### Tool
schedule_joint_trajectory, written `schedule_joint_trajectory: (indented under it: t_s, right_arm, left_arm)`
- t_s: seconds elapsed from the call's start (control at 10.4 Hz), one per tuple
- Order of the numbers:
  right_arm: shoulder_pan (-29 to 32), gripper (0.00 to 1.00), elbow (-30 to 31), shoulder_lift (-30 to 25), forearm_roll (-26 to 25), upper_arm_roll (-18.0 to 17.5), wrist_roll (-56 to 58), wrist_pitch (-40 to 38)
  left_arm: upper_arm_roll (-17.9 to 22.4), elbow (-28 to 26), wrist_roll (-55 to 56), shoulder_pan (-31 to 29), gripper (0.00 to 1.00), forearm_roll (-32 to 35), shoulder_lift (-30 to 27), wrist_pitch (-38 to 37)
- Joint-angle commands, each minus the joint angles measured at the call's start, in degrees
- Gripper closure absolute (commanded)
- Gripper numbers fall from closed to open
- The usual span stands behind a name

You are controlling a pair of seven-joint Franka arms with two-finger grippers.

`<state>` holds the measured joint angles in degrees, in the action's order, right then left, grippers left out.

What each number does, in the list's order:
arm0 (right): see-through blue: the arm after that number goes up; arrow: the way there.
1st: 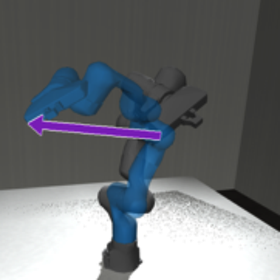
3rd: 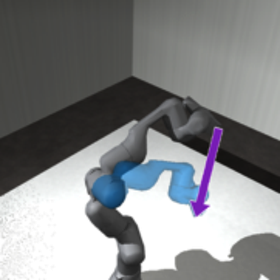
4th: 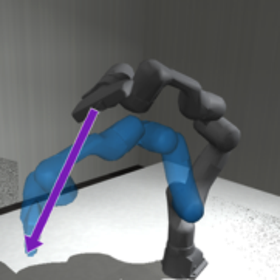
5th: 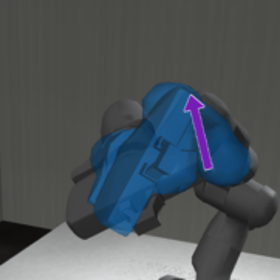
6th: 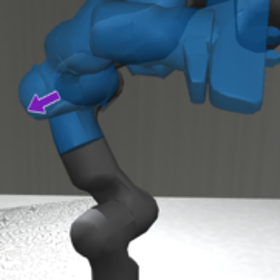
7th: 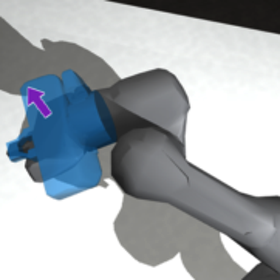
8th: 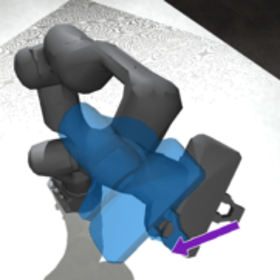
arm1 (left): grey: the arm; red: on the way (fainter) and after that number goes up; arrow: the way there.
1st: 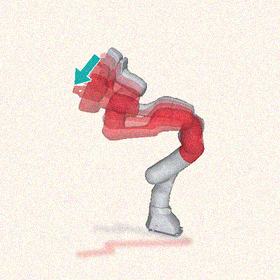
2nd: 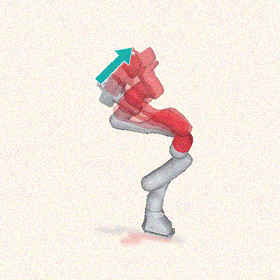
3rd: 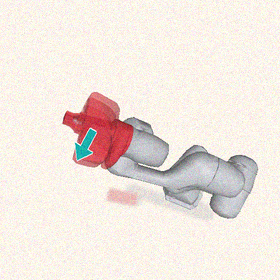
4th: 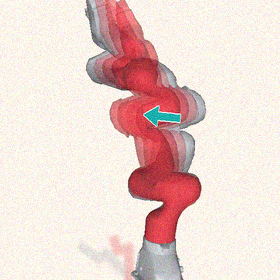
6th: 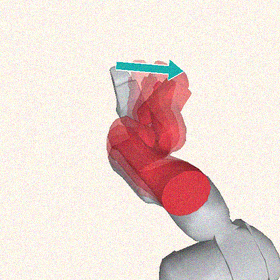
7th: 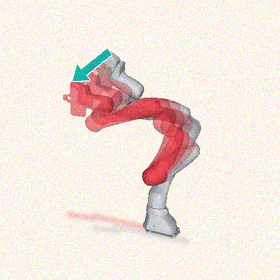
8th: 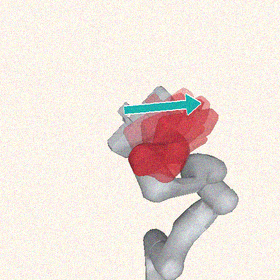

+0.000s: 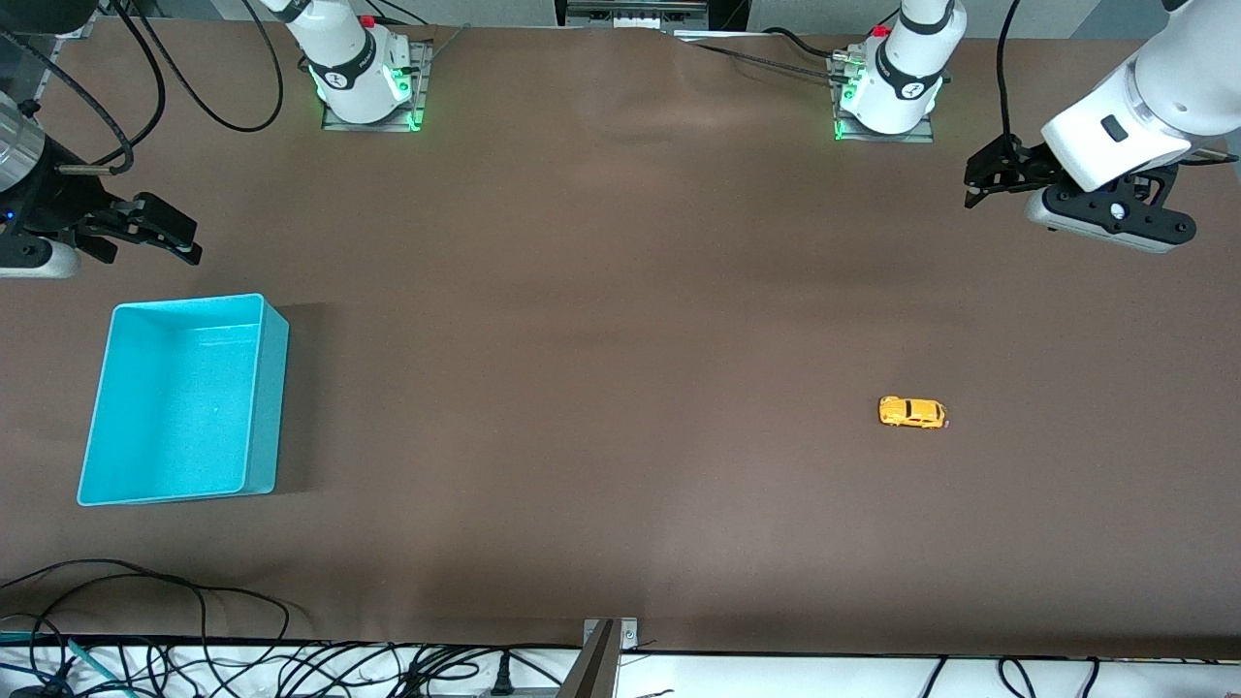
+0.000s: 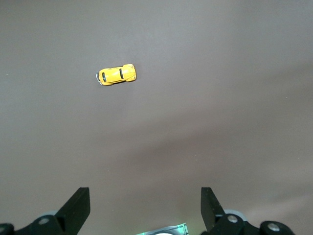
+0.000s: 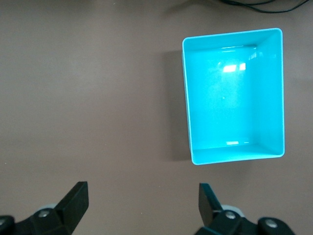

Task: Wind up and store yellow beetle car

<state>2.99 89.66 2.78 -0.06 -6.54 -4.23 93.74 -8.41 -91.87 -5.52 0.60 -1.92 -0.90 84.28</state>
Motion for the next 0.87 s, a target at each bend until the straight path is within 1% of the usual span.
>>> schedule_joint_trajectory:
  t_s: [0.0, 0.77]
  right_arm:
    - [0.3, 0.00, 0.1, 0.5, 1.1, -0.1, 0.1, -0.5]
    - [0.4, 0.00, -0.4, 0.2, 1.0, 0.0, 0.2, -0.7]
  left_arm:
    - [-0.2, 1.6, -0.5, 0.4, 0.00, 1.6, 1.2, -0.4]
    - [-0.2, 1.6, -0.5, -0.2, 0.00, 1.5, 1.2, -0.4]
